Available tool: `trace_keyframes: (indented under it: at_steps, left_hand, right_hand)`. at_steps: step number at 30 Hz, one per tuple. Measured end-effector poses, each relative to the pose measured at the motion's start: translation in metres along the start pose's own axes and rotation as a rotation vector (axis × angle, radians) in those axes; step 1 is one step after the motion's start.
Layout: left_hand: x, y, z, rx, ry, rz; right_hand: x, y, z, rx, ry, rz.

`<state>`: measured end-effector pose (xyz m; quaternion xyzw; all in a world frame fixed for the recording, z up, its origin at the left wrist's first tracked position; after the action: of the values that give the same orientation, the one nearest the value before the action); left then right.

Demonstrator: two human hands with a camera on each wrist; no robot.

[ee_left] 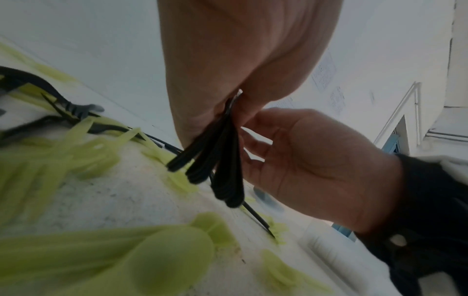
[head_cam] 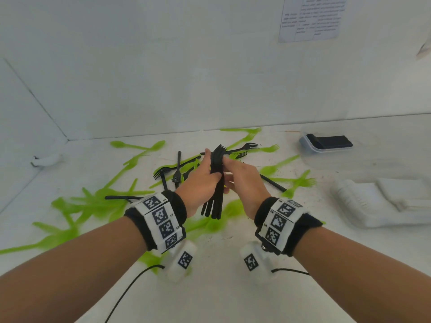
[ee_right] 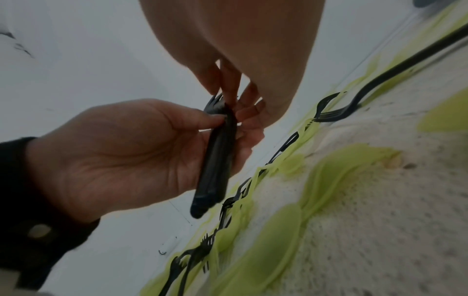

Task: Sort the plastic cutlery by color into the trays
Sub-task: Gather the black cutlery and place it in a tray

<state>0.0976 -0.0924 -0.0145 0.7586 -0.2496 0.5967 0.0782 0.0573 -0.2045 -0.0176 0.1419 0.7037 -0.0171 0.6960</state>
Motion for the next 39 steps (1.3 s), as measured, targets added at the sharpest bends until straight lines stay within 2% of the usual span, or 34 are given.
trace_keyframes:
  at_steps: [4,8,12,15,17,20,21,25,28,33,39]
  left_hand:
    - [0.002,0.0,-0.002,-0.01,-0.007,-0.114]
    - [0.005,0.0,-0.009,-0.087,-0.043,-0.201]
    - [0.006,-0.008,-0.006,-0.1,-0.1,-0.274]
    - [0.006,-0.02,0.002,-0.063,-0.142,-0.225]
    - [0.004,-0.021,0.006,0.002,-0.141,-0.106]
    - [-0.002,-0.019,0.009,0.088,-0.152,-0.025]
    - [-0.003,-0.017,0.009,0.089,-0.153,-0.014]
    - [-0.006,-0.013,0.004,0.024,-0.123,0.066]
    - [-0.006,-0.012,-0.001,-0.039,-0.06,0.14]
    - [-0.01,-0.018,-0.002,-0.072,-0.005,0.144]
    - [-0.007,-0.016,0.006,-0.101,0.053,0.181]
  right_hand:
    - [0.005,-0.008,0.004,0.095,-0.075,0.01]
    - [0.009,-0.01,0.01,0.105,-0.089,-0.018]
    - [0.008,-0.007,0.012,0.019,-0.102,-0.027]
    - [0.002,-0.011,0.014,-0.095,-0.096,-0.091]
    - [0.002,-0.022,0.021,-0.118,-0.111,-0.314]
    - [0.002,-0.047,0.035,-0.043,-0.177,-0.821]
    - [0.002,-0.055,0.037,-0.053,-0.165,-0.94]
    - [0.018,-0.066,0.039,-0.246,-0.024,-1.286]
    - [0.024,-0.061,0.04,-0.277,0.011,-1.446]
    - [0.019,-0.054,0.043,-0.244,0.043,-1.468]
    - [-0.016,-0.068,0.035,-0.016,-0.051,-1.372]
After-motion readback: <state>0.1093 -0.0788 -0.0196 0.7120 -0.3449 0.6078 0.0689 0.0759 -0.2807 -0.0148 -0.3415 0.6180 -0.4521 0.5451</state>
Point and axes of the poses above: each hand's wrist, its own z-axis towards the middle knuckle, its own y-axis out of the palm, x = y × z, the point moved 2 cm from there along z, towards the middle knuckle, and after that the axes turned 4 degrees about -y, right-handed, at the moved point
